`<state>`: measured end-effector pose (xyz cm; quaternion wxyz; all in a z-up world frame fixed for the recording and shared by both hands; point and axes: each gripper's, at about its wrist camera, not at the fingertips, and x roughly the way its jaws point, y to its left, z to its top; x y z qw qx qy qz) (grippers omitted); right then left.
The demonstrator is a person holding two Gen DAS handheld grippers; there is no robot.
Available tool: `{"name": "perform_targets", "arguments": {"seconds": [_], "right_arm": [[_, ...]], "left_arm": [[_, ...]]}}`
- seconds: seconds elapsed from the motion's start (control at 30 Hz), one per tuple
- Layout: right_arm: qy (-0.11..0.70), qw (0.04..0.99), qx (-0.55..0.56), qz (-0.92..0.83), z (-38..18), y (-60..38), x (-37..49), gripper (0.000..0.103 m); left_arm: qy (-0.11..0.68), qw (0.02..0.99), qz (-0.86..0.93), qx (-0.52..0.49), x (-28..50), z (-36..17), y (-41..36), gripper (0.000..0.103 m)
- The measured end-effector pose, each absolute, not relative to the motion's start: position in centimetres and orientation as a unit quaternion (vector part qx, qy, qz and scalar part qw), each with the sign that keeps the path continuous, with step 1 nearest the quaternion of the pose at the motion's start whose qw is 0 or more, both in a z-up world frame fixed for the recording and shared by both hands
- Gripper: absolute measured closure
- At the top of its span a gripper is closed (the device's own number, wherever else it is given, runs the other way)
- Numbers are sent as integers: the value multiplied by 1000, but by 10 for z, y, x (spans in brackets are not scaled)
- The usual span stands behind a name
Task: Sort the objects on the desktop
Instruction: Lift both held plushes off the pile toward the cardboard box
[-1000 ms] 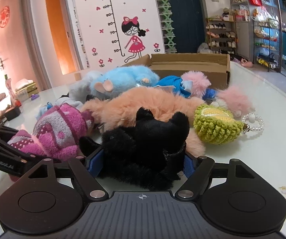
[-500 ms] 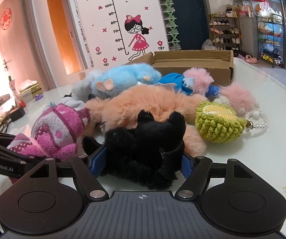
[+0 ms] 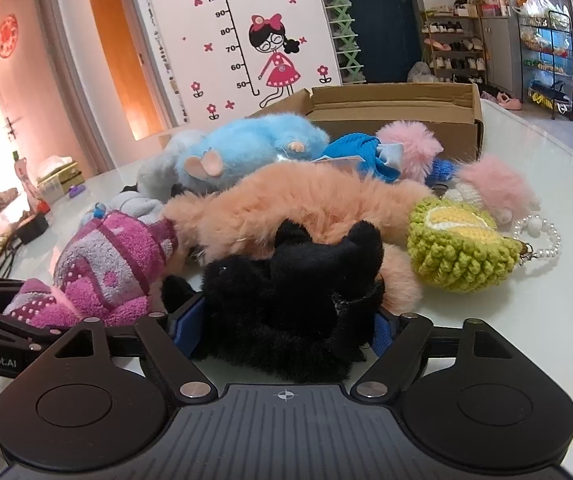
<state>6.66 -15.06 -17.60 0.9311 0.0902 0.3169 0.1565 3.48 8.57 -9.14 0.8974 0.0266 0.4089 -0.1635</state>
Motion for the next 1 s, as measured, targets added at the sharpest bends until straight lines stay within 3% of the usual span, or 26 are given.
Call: {"name": "perform_targets", "arguments": {"seconds": [0.27,0.33,0.4,0.5,0.7,1.0], "right_arm": [[297,935,94,172,-169,-156,49,34],[289,936,98,178,-165,-159,46,47],[291,936,87,180,-163,-158,46,47],[297,932,90,188,-166,-160,51,47],[287,935,85,191,-168,-158,45,35],[257,932,-7,255,-162,-132,13,25]], "left_arm": [[385,912,-143,9,24,-79,92,37],[382,913,-142,6,22,-77,93,37],[384,913,-139,5,21,-77,93,37],[389,911,-137,5,20,-80,93,37],[392,910,-136,6,17,-79,91,37],[395,910,-128,-3,15,-81,97,37]]}}
